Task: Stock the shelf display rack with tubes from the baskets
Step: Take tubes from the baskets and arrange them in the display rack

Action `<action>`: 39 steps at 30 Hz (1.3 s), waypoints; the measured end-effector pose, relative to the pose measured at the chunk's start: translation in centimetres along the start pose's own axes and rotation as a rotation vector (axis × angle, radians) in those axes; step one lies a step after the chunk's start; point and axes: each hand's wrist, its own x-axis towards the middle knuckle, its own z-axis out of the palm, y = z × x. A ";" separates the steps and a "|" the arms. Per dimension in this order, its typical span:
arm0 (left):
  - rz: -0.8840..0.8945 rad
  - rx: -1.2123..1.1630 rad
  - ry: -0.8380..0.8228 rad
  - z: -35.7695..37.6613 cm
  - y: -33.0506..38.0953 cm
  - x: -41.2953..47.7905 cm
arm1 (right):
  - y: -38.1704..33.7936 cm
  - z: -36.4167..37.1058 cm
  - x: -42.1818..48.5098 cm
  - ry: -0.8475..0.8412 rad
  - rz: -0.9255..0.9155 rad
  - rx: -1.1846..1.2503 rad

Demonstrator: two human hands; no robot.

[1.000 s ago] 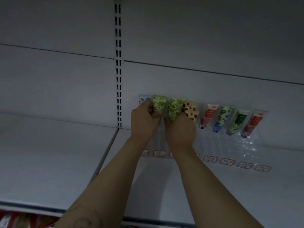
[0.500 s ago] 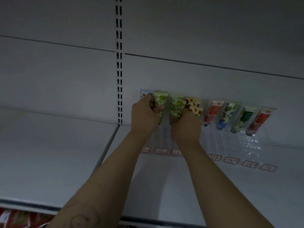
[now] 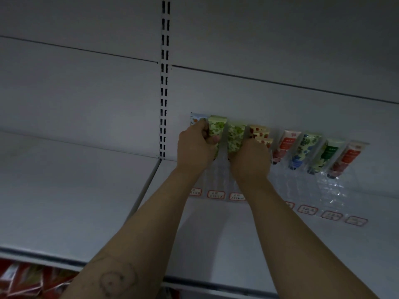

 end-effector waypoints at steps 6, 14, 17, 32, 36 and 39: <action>-0.006 -0.017 0.009 0.0 0.1 -0.1 | -0.1 -0.5 -0.7 -0.027 -0.010 0.049; 0.008 -0.014 0.021 0.1 0.0 -0.1 | -1.0 -0.6 -0.6 0.047 0.023 0.077; 0.012 -0.014 0.018 0.2 0.1 -0.1 | -1.0 -0.3 -0.8 0.056 0.038 0.135; 0.014 0.091 0.095 0.9 -0.3 0.1 | -0.4 -0.4 -0.3 -0.080 -0.010 0.159; 0.012 0.089 0.098 1.0 -0.4 0.0 | -0.2 -0.3 -0.3 -0.092 -0.036 0.165; 0.006 0.088 0.100 1.2 -0.2 -0.3 | 0.0 -0.2 -0.3 -0.102 -0.022 0.195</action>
